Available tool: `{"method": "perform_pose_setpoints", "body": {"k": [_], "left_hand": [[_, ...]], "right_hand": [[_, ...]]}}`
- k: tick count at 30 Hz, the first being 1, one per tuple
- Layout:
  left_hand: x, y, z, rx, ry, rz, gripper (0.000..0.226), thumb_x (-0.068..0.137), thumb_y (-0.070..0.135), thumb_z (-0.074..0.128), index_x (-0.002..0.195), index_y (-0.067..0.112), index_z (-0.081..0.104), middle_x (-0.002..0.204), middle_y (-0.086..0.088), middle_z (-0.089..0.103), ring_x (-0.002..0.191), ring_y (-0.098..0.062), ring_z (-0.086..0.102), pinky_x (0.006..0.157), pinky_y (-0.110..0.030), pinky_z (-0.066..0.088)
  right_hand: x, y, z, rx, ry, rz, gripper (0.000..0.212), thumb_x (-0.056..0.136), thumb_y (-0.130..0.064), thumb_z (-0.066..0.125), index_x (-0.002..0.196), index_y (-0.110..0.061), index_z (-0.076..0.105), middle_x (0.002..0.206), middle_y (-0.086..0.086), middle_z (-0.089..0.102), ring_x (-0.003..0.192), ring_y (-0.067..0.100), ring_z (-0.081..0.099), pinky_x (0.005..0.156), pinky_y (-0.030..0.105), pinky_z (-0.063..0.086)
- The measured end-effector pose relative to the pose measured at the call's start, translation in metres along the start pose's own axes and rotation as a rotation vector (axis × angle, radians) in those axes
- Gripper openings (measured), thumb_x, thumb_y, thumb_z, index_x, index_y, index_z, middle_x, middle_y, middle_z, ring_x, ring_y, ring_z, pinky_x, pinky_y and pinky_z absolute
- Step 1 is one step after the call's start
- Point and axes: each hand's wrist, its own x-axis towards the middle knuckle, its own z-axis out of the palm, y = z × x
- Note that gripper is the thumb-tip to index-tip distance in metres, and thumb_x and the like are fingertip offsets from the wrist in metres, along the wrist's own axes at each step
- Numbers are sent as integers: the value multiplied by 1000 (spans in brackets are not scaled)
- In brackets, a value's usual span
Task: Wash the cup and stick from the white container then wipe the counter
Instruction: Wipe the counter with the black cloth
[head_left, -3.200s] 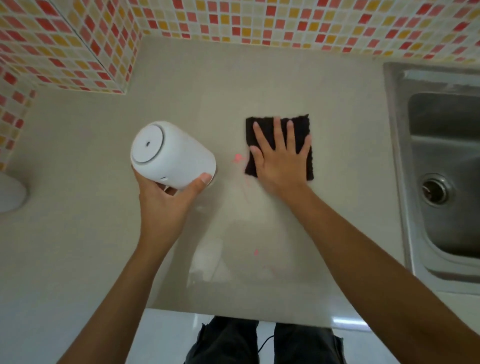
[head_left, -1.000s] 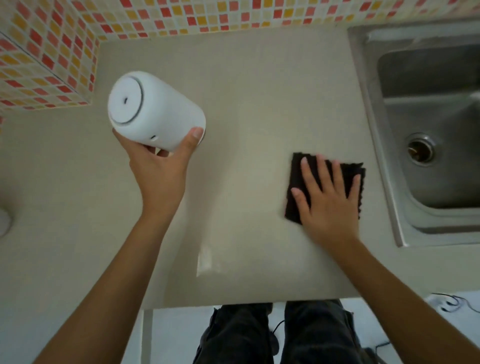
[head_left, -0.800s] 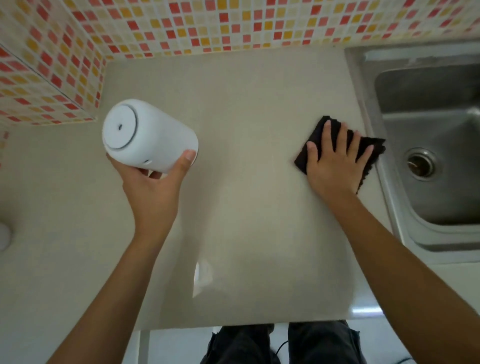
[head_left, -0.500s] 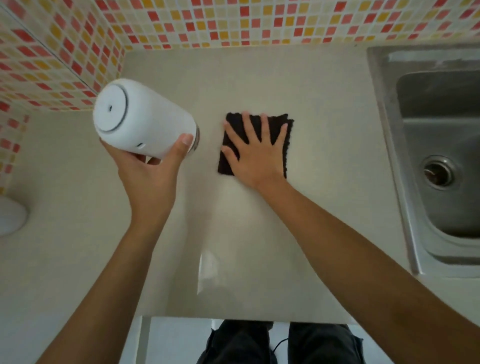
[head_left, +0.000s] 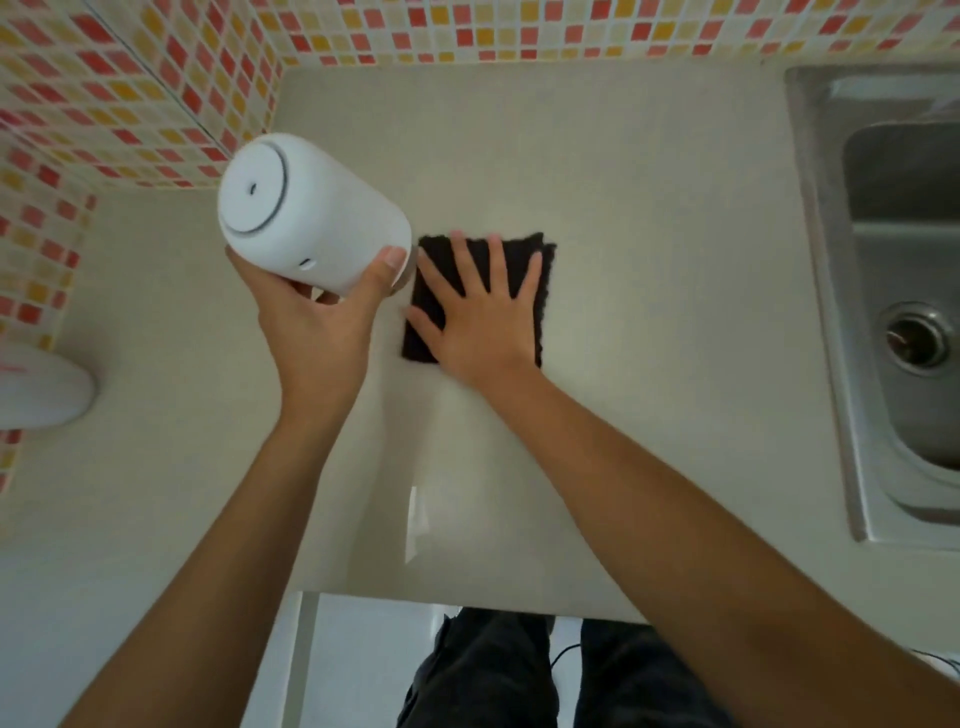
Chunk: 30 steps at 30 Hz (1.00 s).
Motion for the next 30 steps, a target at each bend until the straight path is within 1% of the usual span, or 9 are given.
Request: {"method": "perform_pose_setpoints", "body": {"k": [3,9,11,14,17,20,24,27,30], "left_hand": [[10,5,-9,-13,22,38,96,75,27,82,145,1,21,144,-8,43,128,-10,50,98,-20,48],[16,-1,-19,1,41,9,95,75,22,83,146,5,21,144,-5,44,128,-6,50,98,-20,48],[17,-3,-15,-5,30,-8,94,75,19,83,146,6,23,144,-3,45,126,-5,51,95,-16,48],[20,-9,-13,11,26,-26,93,74,19,84,146,8,25,140,2,49,122,-1,54,96,-19,49],[21,-19,-14,22,-1,-46,95,72,23,85,146,13,27,140,5,50,122,-3,54,100,-26,49],[24,-27,-15,53,-31,-68,98,71,24,86,147,16,26,141,6,50,123,-2,54,101,-25,49],[32,-36,-16,65,-6,-67,99,70,24,86,147,13,25,141,3,50,123,-3,54,98,-21,49],[38,-38,-17,74,9,-59,98,70,25,86,146,11,26,141,2,50,123,-5,54,98,-26,51],[43,-34,-11,61,49,-44,95,73,21,84,146,10,25,143,-2,47,125,-6,52,94,-19,51]], "right_hand": [[16,-2,0,-23,-11,12,65,94,-66,12,152,-38,6,162,1,1,147,36,-5,108,67,-7],[-148,-19,11,87,-61,-234,63,95,-62,26,151,-35,17,162,4,10,147,36,7,110,67,5],[-167,-1,9,76,-83,-256,63,94,-65,26,151,-38,18,161,0,13,147,32,10,111,67,9],[-127,42,5,35,-6,-209,63,93,-65,30,150,-39,22,160,-3,18,147,29,14,113,64,9],[-41,102,-5,-58,85,-2,64,92,-66,28,150,-40,22,159,-3,22,145,30,19,113,63,7],[53,157,-28,-52,79,185,66,91,-70,16,150,-42,12,161,-4,14,147,29,9,113,64,2],[142,166,-44,-46,31,341,69,90,-71,5,151,-40,1,162,-2,-3,147,35,-6,111,66,-7],[152,136,-40,-65,13,230,64,92,-66,8,151,-41,2,162,-1,0,147,37,-4,111,66,-6],[118,71,-21,-76,41,5,62,93,-62,17,151,-41,11,161,-1,11,147,36,6,111,66,-3]]}}
